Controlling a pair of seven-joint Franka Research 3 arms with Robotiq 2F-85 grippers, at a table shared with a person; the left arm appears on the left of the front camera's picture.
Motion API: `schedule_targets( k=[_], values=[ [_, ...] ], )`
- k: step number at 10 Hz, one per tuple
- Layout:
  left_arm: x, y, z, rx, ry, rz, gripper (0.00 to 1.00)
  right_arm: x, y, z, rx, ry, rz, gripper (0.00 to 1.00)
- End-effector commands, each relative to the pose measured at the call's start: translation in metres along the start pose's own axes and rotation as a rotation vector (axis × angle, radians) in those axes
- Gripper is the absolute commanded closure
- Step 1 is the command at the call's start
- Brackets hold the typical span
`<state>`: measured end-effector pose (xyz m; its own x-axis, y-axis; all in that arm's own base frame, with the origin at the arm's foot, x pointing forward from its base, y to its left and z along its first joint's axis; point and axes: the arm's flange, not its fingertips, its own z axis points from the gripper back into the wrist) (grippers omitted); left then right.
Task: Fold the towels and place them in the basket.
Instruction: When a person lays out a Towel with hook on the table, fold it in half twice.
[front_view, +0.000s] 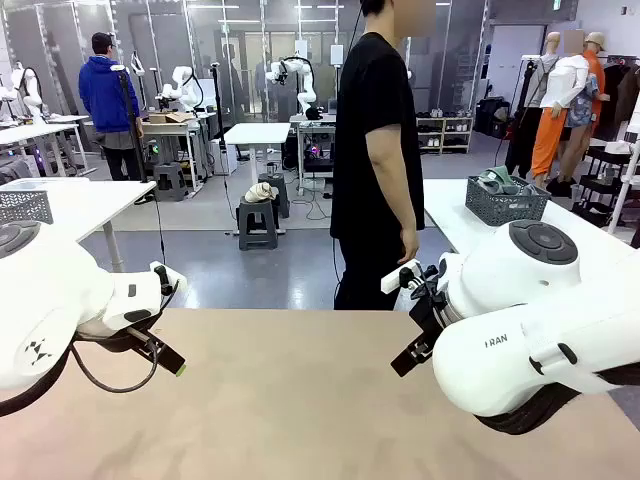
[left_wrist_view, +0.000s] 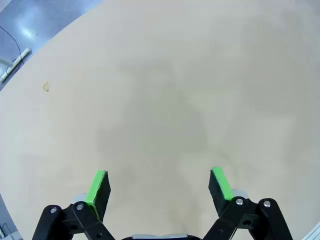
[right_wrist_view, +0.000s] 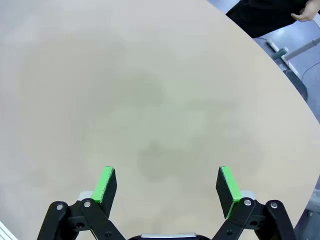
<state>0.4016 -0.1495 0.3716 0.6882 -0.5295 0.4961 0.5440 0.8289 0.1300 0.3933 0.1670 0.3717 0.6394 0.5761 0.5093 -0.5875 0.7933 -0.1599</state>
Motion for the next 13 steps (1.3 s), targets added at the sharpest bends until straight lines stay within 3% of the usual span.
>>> schedule_targets(
  k=[1, 13],
  values=[
    [0.0001, -0.0003, 0.0, 0.0, 0.0, 0.0, 0.0, 0.0, 0.0, 0.0, 0.0, 0.0, 0.0, 0.0],
    [0.0001, -0.0003, 0.0, 0.0, 0.0, 0.0, 0.0, 0.0, 0.0, 0.0, 0.0, 0.0, 0.0, 0.0]
  ],
)
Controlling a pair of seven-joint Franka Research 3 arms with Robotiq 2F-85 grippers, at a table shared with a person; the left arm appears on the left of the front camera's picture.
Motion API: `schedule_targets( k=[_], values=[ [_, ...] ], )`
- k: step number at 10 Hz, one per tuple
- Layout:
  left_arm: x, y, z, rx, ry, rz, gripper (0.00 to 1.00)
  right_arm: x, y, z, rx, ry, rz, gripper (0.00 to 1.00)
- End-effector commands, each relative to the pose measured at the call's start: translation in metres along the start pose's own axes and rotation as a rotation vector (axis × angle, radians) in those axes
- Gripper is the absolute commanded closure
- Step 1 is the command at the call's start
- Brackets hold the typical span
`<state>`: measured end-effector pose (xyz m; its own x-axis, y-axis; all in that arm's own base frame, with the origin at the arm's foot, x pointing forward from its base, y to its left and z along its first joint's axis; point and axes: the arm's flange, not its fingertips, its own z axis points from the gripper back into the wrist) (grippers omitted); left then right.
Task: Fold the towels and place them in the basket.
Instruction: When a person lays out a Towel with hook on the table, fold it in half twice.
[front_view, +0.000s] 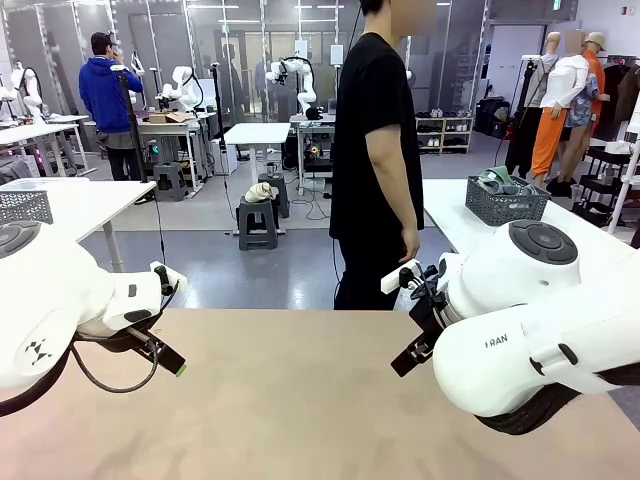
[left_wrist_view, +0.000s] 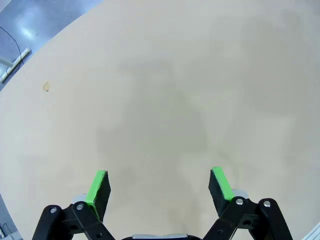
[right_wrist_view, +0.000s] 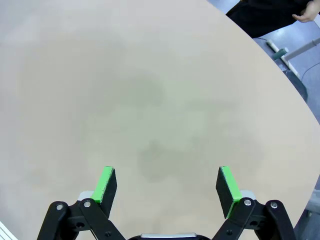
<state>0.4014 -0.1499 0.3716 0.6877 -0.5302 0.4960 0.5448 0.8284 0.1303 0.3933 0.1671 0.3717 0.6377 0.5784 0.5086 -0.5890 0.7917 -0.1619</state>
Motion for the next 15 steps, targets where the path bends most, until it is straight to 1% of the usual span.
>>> schedule_targets(
  k=[1, 3, 4, 6, 8, 10, 12, 13, 15],
  values=[
    [0.0, 0.0, 0.0, 0.0, 0.0, 0.0, 0.0, 0.0, 0.0, 0.0, 0.001, 0.0, -0.003, 0.0],
    [0.001, 0.003, 0.004, -0.008, -0.003, 0.005, 0.0, 0.0, -0.004, 0.004, -0.002, -0.008, -0.005, 0.0],
    [0.003, 0.011, 0.01, -0.014, -0.018, 0.008, 0.0, 0.0, -0.011, 0.01, -0.001, -0.019, -0.014, 0.0],
    [0.012, 0.042, 0.037, -0.037, -0.056, 0.038, 0.0, 0.001, -0.039, 0.033, 0.0, -0.056, -0.044, 0.0],
    [0.021, 0.074, 0.075, -0.059, -0.086, 0.019, 0.0, 0.003, -0.072, 0.071, -0.003, -0.092, -0.053, 0.0],
    [0.031, 0.101, 0.143, -0.101, -0.112, -0.02, 0.0, 0.005, -0.106, 0.137, -0.001, -0.105, -0.039, 0.0],
    [0.036, 0.122, 0.209, -0.106, -0.137, -0.076, 0.0, 0.004, -0.133, 0.207, -0.028, -0.138, -0.008, 0.0],
    [0.036, 0.132, 0.238, -0.098, -0.161, -0.095, 0.0, 0.003, -0.139, 0.241, -0.044, -0.16, 0.011, 0.0],
    [0.033, 0.146, 0.294, -0.062, -0.24, -0.11, 0.0, 0.006, -0.141, 0.306, -0.067, -0.208, 0.047, 0.0]
  ],
)
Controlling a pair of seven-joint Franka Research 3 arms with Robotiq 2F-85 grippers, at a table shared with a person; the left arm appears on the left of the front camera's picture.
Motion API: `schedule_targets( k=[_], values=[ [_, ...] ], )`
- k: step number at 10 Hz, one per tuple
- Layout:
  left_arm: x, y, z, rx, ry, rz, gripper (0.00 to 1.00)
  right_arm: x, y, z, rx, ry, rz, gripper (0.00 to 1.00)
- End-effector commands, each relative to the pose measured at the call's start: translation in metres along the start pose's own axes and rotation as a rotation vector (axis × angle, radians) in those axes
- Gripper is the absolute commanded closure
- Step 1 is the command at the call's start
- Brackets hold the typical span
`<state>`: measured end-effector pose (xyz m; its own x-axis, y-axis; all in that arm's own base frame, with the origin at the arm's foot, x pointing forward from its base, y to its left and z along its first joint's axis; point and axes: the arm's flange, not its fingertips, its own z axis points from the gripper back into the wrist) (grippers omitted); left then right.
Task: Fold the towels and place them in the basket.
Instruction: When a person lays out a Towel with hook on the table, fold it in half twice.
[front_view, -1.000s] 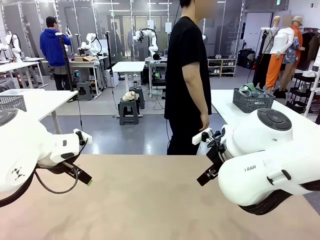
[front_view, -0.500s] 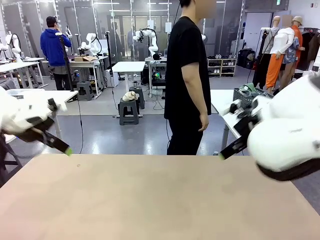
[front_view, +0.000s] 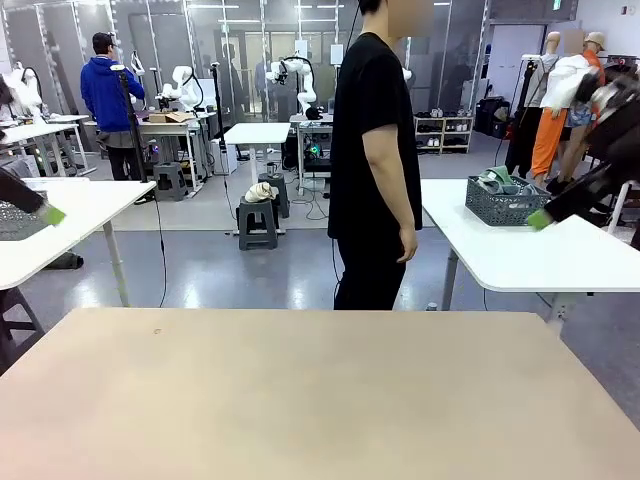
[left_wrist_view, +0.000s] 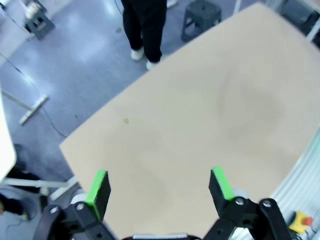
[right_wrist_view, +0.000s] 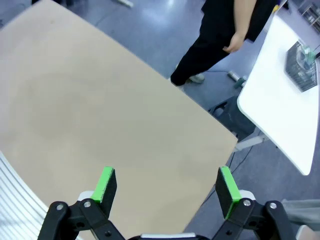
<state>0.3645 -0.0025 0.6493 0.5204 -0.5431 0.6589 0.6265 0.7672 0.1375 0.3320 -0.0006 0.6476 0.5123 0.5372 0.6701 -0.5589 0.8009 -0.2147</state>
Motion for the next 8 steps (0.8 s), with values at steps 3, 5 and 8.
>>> schedule_targets(
  k=[3, 5, 8],
  values=[
    [0.014, 0.021, 0.071, 0.05, -0.08, -0.057, 0.0, 0.027, 0.006, 0.067, -0.049, -0.025, 0.099, 0.0],
    [0.018, 0.021, 0.095, 0.098, -0.087, -0.09, 0.0, 0.032, 0.011, 0.097, -0.077, -0.036, 0.135, 0.0],
    [0.023, 0.016, 0.116, 0.177, -0.097, -0.128, 0.0, 0.034, 0.017, 0.127, -0.05, -0.065, 0.179, 0.0]
  ],
)
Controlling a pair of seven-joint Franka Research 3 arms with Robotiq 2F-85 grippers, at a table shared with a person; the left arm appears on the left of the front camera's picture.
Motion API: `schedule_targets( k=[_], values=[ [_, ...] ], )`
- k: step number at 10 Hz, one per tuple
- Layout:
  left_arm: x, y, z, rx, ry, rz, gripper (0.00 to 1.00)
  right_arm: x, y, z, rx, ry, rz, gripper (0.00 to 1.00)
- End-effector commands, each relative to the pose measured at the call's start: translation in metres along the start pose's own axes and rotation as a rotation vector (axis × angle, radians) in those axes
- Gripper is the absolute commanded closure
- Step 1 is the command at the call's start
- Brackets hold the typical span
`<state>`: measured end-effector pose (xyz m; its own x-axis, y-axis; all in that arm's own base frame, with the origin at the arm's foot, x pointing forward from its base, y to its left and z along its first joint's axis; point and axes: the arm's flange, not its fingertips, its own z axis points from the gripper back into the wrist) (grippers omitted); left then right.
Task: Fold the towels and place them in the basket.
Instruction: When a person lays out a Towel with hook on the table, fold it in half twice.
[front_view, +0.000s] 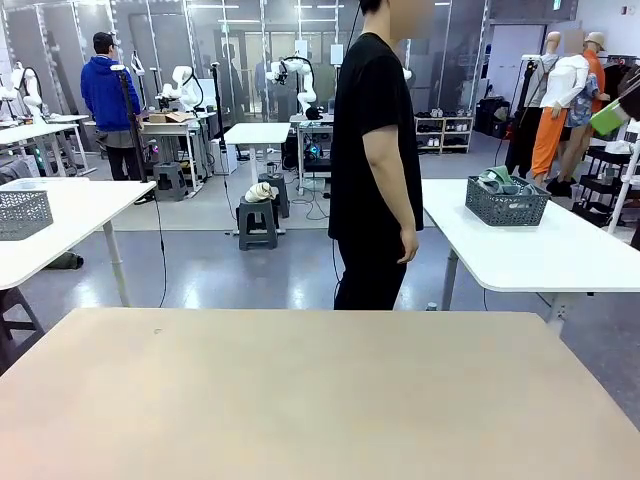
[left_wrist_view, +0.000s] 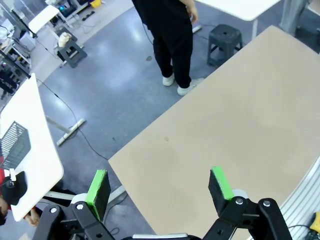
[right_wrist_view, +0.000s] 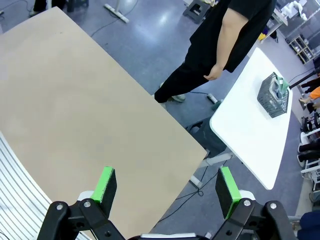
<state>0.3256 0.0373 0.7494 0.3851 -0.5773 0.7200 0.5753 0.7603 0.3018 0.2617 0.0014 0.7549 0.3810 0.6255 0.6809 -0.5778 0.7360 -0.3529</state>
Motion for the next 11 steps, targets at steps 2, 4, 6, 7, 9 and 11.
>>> schedule_targets(
  k=[2, 4, 6, 7, 9, 11],
  values=[
    [0.006, -0.003, 0.022, 0.066, 0.024, -0.064, 0.0, -0.002, 0.0, 0.022, 0.03, 0.016, 0.063, 0.0],
    [0.005, 0.002, 0.036, 0.039, -0.004, -0.1, 0.0, -0.007, -0.003, 0.032, 0.056, -0.004, 0.08, 0.0],
    [-0.006, 0.009, 0.051, -0.042, -0.037, -0.124, 0.0, -0.017, -0.01, 0.037, 0.09, -0.025, 0.107, 0.0],
    [-0.01, 0.015, 0.06, -0.081, -0.04, -0.123, 0.0, -0.021, -0.013, 0.038, 0.093, -0.025, 0.124, 0.0],
    [-0.012, 0.023, 0.076, -0.143, -0.058, -0.11, 0.0, -0.027, -0.016, 0.041, 0.097, -0.034, 0.15, 0.0],
    [0.009, 0.018, 0.08, -0.183, -0.085, -0.096, 0.0, -0.03, -0.016, 0.046, 0.093, -0.049, 0.163, 0.0]
  ],
)
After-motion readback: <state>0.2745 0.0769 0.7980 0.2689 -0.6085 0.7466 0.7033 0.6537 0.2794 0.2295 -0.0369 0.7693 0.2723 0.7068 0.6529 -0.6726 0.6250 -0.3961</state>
